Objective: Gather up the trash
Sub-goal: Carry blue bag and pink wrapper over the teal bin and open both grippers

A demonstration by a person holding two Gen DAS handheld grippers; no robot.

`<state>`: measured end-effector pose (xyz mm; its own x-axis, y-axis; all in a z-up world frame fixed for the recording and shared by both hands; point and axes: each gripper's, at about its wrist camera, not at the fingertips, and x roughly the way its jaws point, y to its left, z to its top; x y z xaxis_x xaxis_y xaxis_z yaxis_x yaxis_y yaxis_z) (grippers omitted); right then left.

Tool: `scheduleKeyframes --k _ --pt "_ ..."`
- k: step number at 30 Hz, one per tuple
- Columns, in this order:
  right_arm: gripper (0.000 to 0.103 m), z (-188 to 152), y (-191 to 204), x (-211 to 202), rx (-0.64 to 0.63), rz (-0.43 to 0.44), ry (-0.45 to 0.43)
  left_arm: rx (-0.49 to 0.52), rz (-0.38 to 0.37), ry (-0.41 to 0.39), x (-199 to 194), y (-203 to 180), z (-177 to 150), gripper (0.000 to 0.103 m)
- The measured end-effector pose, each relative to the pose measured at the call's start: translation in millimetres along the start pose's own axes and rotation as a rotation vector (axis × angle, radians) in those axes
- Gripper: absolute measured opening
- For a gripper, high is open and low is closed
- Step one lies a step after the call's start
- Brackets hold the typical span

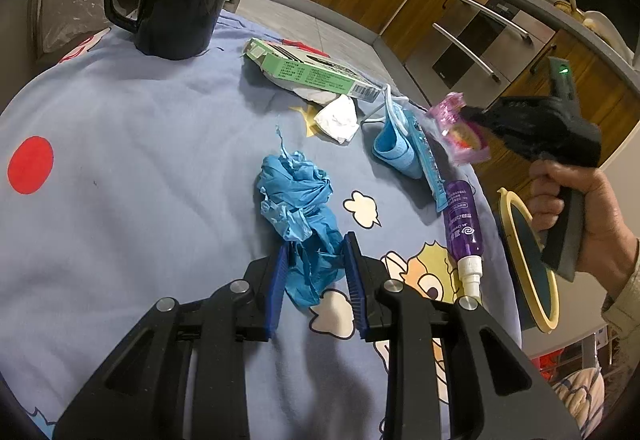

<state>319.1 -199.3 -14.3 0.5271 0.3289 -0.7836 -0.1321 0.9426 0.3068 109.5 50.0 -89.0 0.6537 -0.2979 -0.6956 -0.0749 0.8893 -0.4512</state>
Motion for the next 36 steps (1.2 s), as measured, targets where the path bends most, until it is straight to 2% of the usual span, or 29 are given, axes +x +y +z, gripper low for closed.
scheduleKeyframes --k 5,9,14,18,28,36 --pt "0.003 0.1 -1.8 -30.5 -0.008 0.010 -0.048 0.018 -0.002 -0.002 -2.4 -3.2 -0.4 0.023" --pt "0.003 -10.6 -4.4 -57.0 -0.006 0.023 -0.084 0.026 0.011 -0.035 -10.5 -5.9 0.3 0.021" --pt "0.003 -32.8 -8.5 -90.0 -0.029 0.030 -0.121 0.006 0.006 -0.071 -23.1 -3.4 2.8 0.019" --pt "0.003 -56.5 -18.7 -118.4 -0.021 0.034 -0.148 0.028 -0.002 -0.080 -30.6 -9.1 0.2 0.019" --pt "0.003 -112.0 -76.6 -179.5 0.078 0.006 -0.197 0.110 -0.023 -0.081 -45.6 -37.5 -8.8 0.019" --pt "0.003 -145.6 -126.6 -207.5 0.192 -0.034 -0.232 0.187 -0.053 -0.076 -55.4 -73.2 -14.1 0.019"
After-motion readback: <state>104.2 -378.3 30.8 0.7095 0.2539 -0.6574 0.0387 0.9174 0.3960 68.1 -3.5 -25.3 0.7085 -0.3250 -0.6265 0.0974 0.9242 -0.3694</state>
